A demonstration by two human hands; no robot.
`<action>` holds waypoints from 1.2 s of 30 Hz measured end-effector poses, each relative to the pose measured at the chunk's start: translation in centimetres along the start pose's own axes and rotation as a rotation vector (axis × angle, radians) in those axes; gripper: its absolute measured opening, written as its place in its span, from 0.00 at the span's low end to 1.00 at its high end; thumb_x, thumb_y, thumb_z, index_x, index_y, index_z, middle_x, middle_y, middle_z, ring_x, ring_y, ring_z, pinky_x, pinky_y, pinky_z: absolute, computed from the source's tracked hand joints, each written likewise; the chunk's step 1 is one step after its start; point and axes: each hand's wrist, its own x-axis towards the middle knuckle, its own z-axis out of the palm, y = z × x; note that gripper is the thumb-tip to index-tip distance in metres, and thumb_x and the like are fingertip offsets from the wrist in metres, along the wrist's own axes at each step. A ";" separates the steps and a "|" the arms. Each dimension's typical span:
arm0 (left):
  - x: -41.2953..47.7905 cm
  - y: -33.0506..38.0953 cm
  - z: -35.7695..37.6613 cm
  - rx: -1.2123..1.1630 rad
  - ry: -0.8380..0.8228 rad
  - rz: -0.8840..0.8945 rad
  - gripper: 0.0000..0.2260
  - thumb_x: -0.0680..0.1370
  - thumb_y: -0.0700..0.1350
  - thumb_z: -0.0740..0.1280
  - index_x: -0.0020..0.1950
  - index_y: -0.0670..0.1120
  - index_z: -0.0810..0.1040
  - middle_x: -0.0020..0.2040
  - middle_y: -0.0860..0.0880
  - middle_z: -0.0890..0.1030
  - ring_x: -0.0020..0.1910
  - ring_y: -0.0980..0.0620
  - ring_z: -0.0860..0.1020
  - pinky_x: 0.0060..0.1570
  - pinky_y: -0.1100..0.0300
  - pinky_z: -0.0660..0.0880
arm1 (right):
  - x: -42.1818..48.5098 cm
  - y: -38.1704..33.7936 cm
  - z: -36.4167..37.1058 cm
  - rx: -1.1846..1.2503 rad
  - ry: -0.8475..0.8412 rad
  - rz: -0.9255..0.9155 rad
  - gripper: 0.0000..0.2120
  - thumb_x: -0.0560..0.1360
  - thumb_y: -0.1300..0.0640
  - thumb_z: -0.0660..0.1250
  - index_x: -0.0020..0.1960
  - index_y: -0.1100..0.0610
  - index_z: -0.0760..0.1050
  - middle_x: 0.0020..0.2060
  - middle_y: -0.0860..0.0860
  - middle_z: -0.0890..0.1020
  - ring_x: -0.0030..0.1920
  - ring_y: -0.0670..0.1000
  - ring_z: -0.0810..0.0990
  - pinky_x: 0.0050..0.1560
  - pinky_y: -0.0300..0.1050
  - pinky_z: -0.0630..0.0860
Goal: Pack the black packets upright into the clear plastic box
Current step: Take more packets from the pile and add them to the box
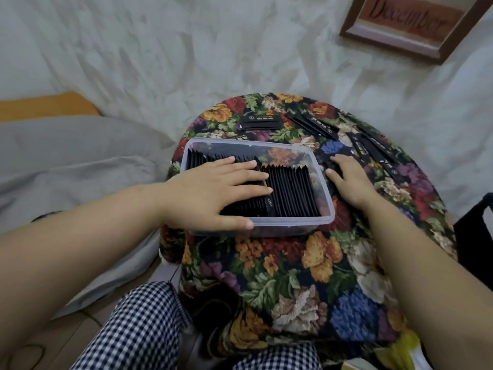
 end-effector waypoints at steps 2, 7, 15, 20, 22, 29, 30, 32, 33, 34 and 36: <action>0.0 0.0 0.0 0.000 0.013 0.007 0.31 0.73 0.68 0.43 0.75 0.61 0.44 0.77 0.59 0.44 0.73 0.62 0.36 0.69 0.63 0.29 | -2.5 -0.1 0.3 -0.001 -0.007 -0.027 0.23 0.81 0.49 0.57 0.73 0.57 0.63 0.74 0.54 0.63 0.75 0.54 0.56 0.74 0.53 0.54; 0.1 -0.2 0.2 0.021 0.032 0.021 0.34 0.72 0.70 0.40 0.76 0.60 0.45 0.77 0.58 0.46 0.73 0.62 0.36 0.67 0.66 0.27 | -5.7 -0.2 -0.9 0.177 0.040 -0.025 0.20 0.82 0.53 0.56 0.72 0.57 0.67 0.72 0.54 0.66 0.74 0.54 0.60 0.73 0.50 0.55; 0.1 -0.3 0.3 0.019 0.035 0.023 0.33 0.71 0.71 0.38 0.74 0.62 0.44 0.76 0.61 0.45 0.72 0.63 0.36 0.66 0.68 0.26 | 1.2 0.1 -1.1 0.082 -0.107 0.145 0.26 0.82 0.44 0.48 0.77 0.53 0.55 0.78 0.52 0.51 0.77 0.55 0.47 0.76 0.55 0.43; 0.0 -0.3 0.2 0.008 0.030 0.028 0.31 0.71 0.71 0.38 0.72 0.63 0.42 0.73 0.64 0.43 0.72 0.63 0.35 0.67 0.66 0.28 | -0.6 -0.5 -0.1 -0.020 -0.085 0.126 0.24 0.82 0.44 0.48 0.76 0.50 0.59 0.77 0.48 0.56 0.77 0.52 0.52 0.74 0.59 0.45; 0.0 -0.4 0.3 0.000 0.034 0.030 0.33 0.70 0.72 0.38 0.74 0.62 0.44 0.75 0.62 0.45 0.73 0.63 0.36 0.69 0.64 0.30 | -2.7 0.0 -0.3 0.036 -0.052 0.066 0.22 0.83 0.47 0.50 0.74 0.52 0.63 0.76 0.49 0.60 0.76 0.52 0.54 0.74 0.59 0.47; 0.1 -0.4 0.5 0.024 0.019 0.020 0.36 0.69 0.73 0.36 0.75 0.61 0.44 0.77 0.59 0.47 0.75 0.59 0.39 0.72 0.60 0.34 | -10.2 2.1 -1.5 0.145 -0.052 0.027 0.19 0.83 0.53 0.49 0.71 0.52 0.69 0.74 0.47 0.64 0.76 0.51 0.53 0.75 0.55 0.45; 0.1 -0.5 0.5 0.023 0.022 0.021 0.36 0.69 0.73 0.36 0.75 0.61 0.45 0.77 0.58 0.47 0.75 0.58 0.40 0.72 0.60 0.34 | -10.8 2.0 -1.9 0.186 -0.056 0.051 0.19 0.83 0.52 0.49 0.70 0.51 0.69 0.73 0.47 0.64 0.76 0.50 0.53 0.75 0.54 0.46; 0.1 -0.4 0.4 0.022 0.017 0.021 0.37 0.68 0.73 0.36 0.75 0.61 0.45 0.77 0.58 0.47 0.75 0.59 0.40 0.71 0.61 0.34 | -11.8 1.7 -2.6 0.263 -0.018 0.131 0.19 0.82 0.50 0.51 0.71 0.51 0.68 0.74 0.48 0.64 0.76 0.51 0.54 0.75 0.53 0.50; 0.1 -0.4 0.4 0.020 0.012 0.020 0.37 0.68 0.73 0.36 0.75 0.61 0.45 0.77 0.59 0.47 0.75 0.59 0.40 0.70 0.61 0.34 | -12.2 1.6 -2.8 0.253 0.041 0.186 0.20 0.81 0.48 0.55 0.72 0.52 0.67 0.74 0.49 0.63 0.76 0.52 0.55 0.75 0.53 0.52; 0.1 -0.4 0.4 0.017 0.010 0.020 0.36 0.68 0.73 0.37 0.75 0.61 0.45 0.77 0.59 0.47 0.75 0.60 0.40 0.70 0.61 0.34 | -12.7 1.4 -2.9 0.202 0.118 0.256 0.24 0.80 0.46 0.59 0.73 0.53 0.64 0.74 0.51 0.63 0.75 0.54 0.57 0.74 0.55 0.54; 0.1 -0.4 0.3 0.010 0.010 0.022 0.36 0.68 0.73 0.37 0.74 0.62 0.44 0.77 0.59 0.47 0.74 0.61 0.40 0.71 0.61 0.35 | -14.0 1.0 -2.3 0.149 0.215 0.458 0.37 0.74 0.36 0.63 0.75 0.55 0.59 0.74 0.55 0.62 0.74 0.57 0.59 0.73 0.57 0.57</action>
